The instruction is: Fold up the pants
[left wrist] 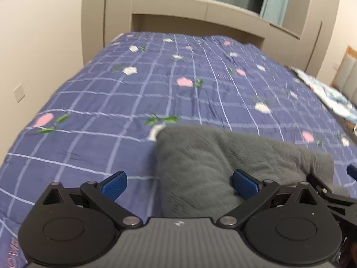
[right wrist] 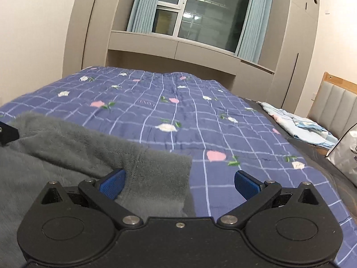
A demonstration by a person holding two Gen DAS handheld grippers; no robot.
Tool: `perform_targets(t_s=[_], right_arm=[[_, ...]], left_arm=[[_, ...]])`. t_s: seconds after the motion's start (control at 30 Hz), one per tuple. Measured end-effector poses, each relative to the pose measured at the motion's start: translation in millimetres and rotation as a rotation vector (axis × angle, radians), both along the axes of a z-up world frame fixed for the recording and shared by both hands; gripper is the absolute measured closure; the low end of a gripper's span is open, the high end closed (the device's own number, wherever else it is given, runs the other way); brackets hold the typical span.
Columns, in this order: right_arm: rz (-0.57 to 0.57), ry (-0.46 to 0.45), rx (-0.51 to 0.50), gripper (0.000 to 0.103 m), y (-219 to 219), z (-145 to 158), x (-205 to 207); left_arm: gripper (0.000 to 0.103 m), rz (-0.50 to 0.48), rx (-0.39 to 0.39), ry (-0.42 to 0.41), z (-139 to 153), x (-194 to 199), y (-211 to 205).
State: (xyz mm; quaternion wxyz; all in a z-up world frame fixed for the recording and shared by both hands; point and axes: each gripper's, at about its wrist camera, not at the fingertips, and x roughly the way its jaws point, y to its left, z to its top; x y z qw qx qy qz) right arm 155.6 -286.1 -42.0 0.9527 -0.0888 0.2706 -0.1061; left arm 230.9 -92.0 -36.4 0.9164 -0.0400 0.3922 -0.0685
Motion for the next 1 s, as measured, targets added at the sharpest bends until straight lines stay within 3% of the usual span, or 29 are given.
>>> perform_targets(t_s=[0.1, 0.33, 0.5, 0.67, 0.8, 1.0], right_arm=[[0.001, 0.003, 0.039, 0.001, -7.9, -12.5, 3.0], [0.009, 0.005, 0.089, 0.001, -14.7, -15.7, 6.9], [0.036, 0.019, 0.135, 0.0, -20.0, -5.9, 3.5], [0.071, 0.023, 0.07, 0.0, -6.4, 13.5, -16.3], [0.071, 0.04, 0.063, 0.0, -0.3, 7.9, -32.8], [0.017, 0.031, 0.169, 0.0, -9.0, -6.7, -40.4]], left_arm=[[0.0, -0.018, 0.041, -0.009, -5.8, 0.3, -11.0], [0.0, -0.02, 0.04, -0.013, -8.4, -0.5, -12.6], [0.001, -0.037, 0.026, 0.001, 6.3, -5.6, -6.9], [0.001, -0.073, 0.013, 0.008, 14.8, -22.0, -6.6], [0.001, -0.076, 0.006, 0.022, 8.6, -33.2, -8.2], [0.001, -0.067, 0.003, 0.026, 6.5, -41.6, -7.9]])
